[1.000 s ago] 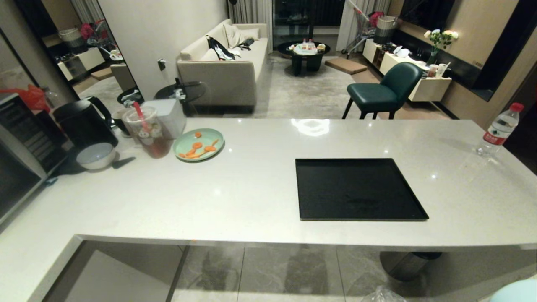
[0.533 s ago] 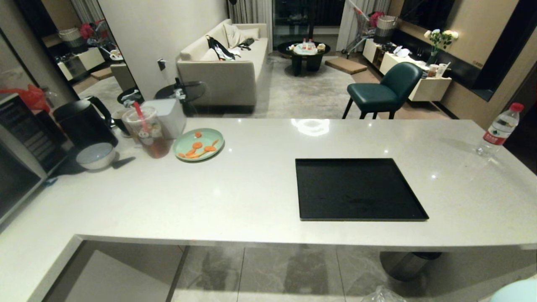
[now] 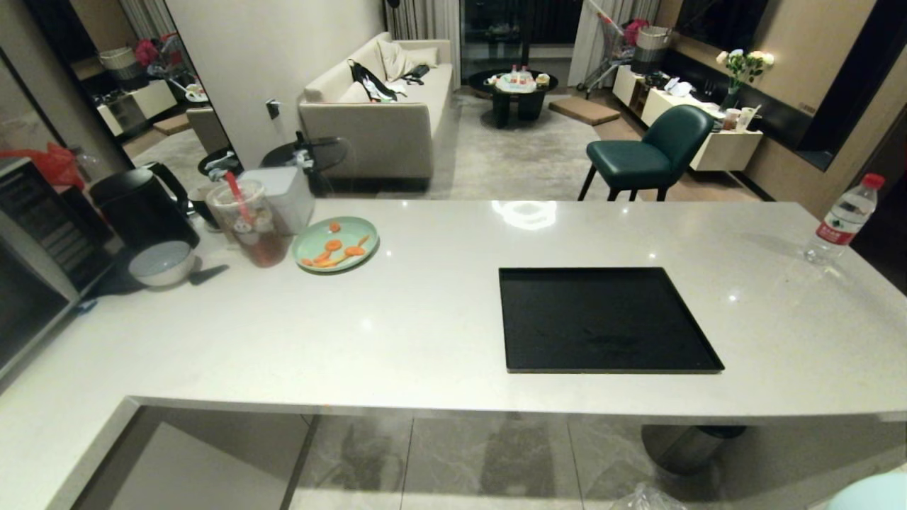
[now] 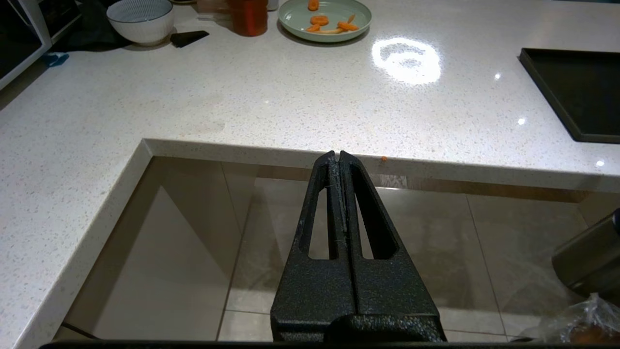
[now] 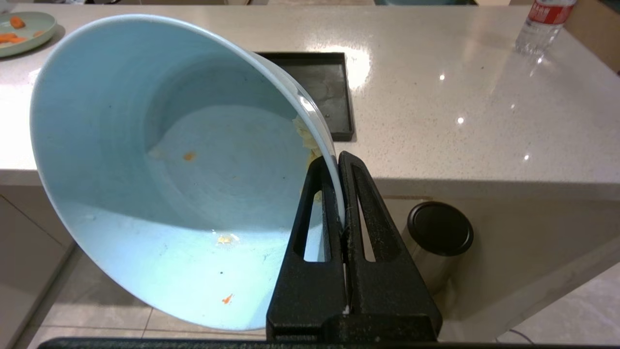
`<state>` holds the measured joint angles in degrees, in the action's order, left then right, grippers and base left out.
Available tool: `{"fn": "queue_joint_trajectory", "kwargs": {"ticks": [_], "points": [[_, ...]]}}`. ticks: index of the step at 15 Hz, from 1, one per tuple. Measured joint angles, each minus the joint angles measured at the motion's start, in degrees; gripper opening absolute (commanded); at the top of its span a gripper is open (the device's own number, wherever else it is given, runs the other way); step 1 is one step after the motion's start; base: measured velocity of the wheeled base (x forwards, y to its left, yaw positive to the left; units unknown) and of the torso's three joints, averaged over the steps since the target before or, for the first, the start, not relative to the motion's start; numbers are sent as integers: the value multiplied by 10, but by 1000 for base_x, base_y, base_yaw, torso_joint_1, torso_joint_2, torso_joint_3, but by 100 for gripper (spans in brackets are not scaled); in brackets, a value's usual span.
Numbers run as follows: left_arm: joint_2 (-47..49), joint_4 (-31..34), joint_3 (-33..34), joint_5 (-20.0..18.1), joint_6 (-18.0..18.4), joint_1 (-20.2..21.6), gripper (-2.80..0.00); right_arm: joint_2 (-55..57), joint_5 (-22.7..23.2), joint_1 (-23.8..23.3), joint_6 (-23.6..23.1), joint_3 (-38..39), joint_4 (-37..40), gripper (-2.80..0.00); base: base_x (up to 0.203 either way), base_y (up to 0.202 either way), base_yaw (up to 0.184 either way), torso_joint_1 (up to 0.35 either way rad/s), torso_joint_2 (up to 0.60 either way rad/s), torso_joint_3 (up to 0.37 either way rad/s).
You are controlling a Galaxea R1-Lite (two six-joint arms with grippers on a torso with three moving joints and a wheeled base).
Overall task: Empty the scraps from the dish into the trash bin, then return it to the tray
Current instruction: Put the bowl back to the table
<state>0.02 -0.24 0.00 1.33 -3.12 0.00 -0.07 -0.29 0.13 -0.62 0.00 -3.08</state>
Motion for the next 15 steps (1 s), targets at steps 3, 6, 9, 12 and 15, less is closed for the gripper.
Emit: {"fn": "queue_joint_trajectory", "kwargs": {"ticks": [3, 6, 9, 12, 15], "points": [[0, 0, 0, 0, 0, 0, -280, 0, 11, -1, -12, -9, 3, -280, 0, 0, 0, 0, 0, 0], [0, 0, 0, 0, 0, 0, -280, 12, 41, -1, -15, -60, 38, -280, 0, 0, 0, 0, 0, 0], [0, 0, 0, 0, 0, 0, -280, 66, 44, -1, -13, -94, 48, -280, 0, 0, 0, 0, 0, 0], [0, 0, 0, 0, 0, 0, -280, 168, 44, -1, -1, -134, 48, -280, 0, 0, 0, 0, 0, 0], [0, 0, 0, 0, 0, 0, -280, 297, 44, -1, 26, -192, 46, -280, 0, 0, 0, 0, 0, 0]]}}
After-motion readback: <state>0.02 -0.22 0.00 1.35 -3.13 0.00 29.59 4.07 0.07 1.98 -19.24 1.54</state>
